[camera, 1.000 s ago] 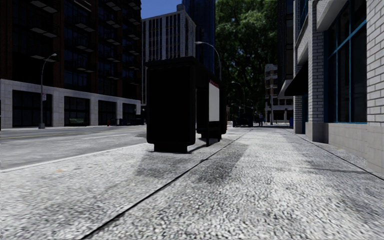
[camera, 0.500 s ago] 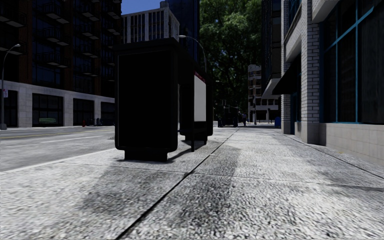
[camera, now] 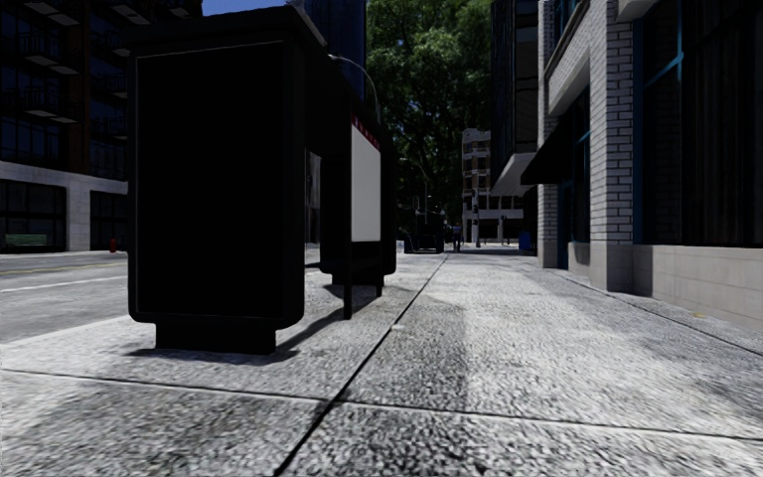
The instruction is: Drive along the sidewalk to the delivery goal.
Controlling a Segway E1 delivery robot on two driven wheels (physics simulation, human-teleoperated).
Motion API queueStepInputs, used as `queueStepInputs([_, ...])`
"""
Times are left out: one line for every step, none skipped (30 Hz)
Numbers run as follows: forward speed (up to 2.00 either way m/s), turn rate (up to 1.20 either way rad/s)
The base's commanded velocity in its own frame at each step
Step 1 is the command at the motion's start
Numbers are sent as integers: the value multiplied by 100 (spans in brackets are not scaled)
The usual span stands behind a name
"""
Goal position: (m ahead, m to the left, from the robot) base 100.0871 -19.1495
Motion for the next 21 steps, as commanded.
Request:
queueStepInputs([200,-29])
queueStepInputs([200,-29])
queueStepInputs([200,-29])
queueStepInputs([200,-29])
queueStepInputs([200,-29])
queueStepInputs([200,-29])
queueStepInputs([200,-30])
queueStepInputs([200,-30])
queueStepInputs([200,-30])
queueStepInputs([200,-30])
queueStepInputs([200,-30])
queueStepInputs([200,-30])
queueStepInputs([200,-30])
queueStepInputs([200,-30])
queueStepInputs([200,-30])
queueStepInputs([200,-30])
queueStepInputs([200,-30])
queueStepInputs([200,-30])
queueStepInputs([200,-30])
queueStepInputs([200,-30])
queueStepInputs([200,-30])
